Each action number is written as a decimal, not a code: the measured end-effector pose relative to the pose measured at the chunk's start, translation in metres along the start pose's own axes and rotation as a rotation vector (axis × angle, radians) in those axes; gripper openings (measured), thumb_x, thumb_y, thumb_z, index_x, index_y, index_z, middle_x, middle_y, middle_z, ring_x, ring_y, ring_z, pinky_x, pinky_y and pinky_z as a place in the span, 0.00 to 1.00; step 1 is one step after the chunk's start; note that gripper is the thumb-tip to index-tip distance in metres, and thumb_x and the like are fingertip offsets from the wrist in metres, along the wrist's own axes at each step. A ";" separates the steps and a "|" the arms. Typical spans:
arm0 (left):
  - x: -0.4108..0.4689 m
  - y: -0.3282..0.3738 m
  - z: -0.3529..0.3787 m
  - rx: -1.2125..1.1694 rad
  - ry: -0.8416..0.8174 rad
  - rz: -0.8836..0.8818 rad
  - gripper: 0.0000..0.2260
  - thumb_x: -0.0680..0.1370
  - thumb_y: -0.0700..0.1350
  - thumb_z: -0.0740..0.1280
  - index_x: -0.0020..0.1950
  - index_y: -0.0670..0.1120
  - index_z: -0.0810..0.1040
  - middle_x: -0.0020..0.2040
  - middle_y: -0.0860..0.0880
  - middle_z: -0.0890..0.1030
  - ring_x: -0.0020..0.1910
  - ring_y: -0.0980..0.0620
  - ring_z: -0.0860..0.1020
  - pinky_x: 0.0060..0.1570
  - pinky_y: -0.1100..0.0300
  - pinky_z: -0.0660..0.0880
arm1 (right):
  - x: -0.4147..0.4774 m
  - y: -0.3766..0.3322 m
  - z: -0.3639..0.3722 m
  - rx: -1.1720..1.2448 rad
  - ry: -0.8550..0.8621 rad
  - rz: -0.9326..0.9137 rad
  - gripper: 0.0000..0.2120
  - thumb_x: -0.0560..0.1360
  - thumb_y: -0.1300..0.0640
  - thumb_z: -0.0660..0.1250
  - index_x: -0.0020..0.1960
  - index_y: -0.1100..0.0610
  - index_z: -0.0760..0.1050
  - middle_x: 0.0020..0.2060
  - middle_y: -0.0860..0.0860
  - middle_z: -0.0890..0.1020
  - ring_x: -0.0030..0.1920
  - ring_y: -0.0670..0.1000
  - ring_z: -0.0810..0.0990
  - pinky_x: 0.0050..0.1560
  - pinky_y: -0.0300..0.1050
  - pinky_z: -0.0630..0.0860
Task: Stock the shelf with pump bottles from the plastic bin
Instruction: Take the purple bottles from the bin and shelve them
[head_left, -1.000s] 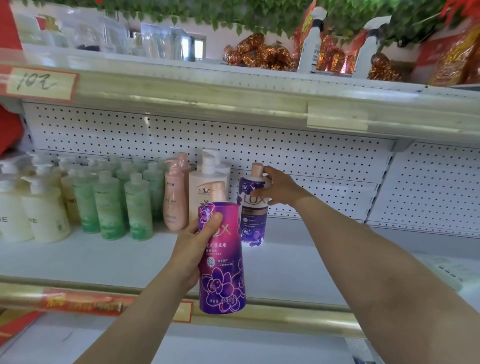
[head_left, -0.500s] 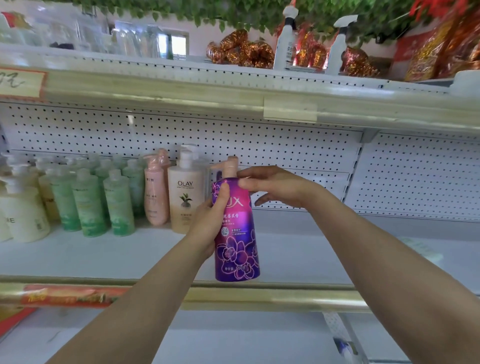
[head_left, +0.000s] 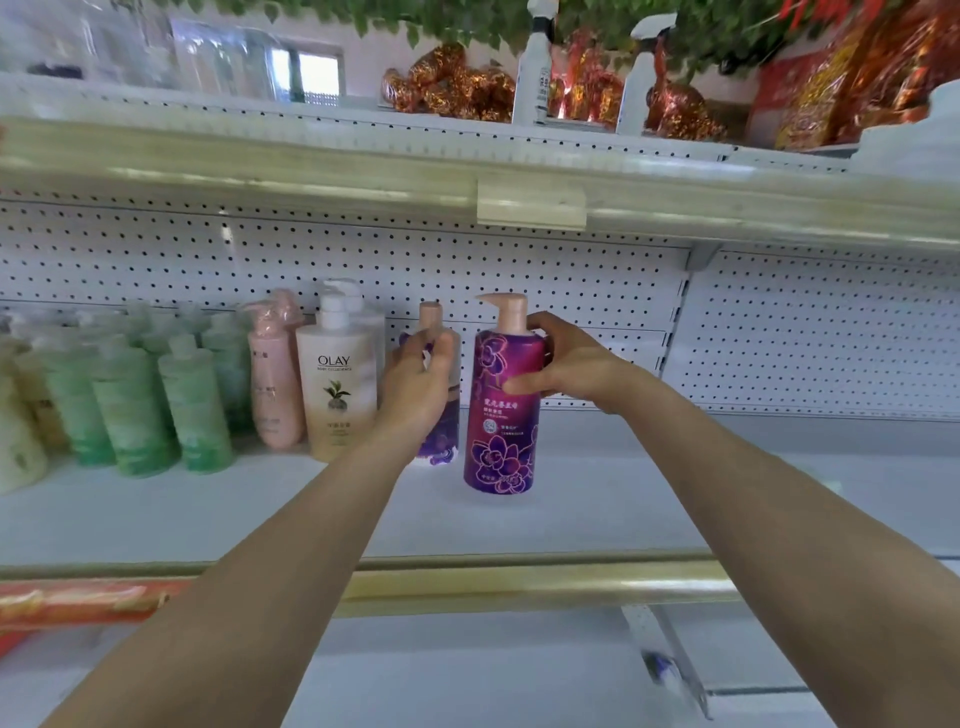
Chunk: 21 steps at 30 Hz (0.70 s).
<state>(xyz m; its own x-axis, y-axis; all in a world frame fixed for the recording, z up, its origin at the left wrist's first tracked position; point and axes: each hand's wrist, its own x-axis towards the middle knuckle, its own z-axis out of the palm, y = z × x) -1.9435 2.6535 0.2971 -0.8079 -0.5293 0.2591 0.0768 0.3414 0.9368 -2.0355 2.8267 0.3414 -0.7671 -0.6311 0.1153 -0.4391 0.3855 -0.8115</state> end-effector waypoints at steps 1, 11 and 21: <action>0.005 -0.005 -0.003 0.045 0.028 0.040 0.19 0.83 0.60 0.53 0.72 0.56 0.68 0.73 0.48 0.65 0.73 0.46 0.65 0.71 0.49 0.64 | 0.004 0.006 0.000 -0.023 0.016 0.014 0.38 0.65 0.62 0.81 0.69 0.50 0.67 0.53 0.50 0.82 0.52 0.50 0.84 0.52 0.49 0.82; 0.046 -0.057 -0.001 0.342 -0.048 0.205 0.19 0.83 0.56 0.55 0.74 0.58 0.66 0.79 0.56 0.54 0.78 0.52 0.53 0.76 0.50 0.54 | 0.044 0.051 0.010 -0.096 0.057 0.078 0.36 0.69 0.61 0.78 0.71 0.50 0.65 0.60 0.51 0.79 0.60 0.52 0.79 0.61 0.57 0.78; 0.049 -0.074 0.003 0.341 0.032 0.327 0.18 0.82 0.52 0.59 0.73 0.58 0.66 0.79 0.56 0.54 0.77 0.54 0.53 0.75 0.52 0.56 | 0.076 0.055 0.015 -0.210 0.092 0.109 0.36 0.71 0.60 0.77 0.74 0.49 0.63 0.62 0.50 0.78 0.61 0.52 0.78 0.55 0.49 0.77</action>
<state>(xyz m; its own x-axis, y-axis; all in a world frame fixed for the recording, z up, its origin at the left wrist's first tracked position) -1.9905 2.6049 0.2393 -0.7544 -0.3739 0.5396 0.1234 0.7265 0.6760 -2.1114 2.7901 0.2968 -0.8501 -0.5183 0.0930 -0.4318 0.5851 -0.6864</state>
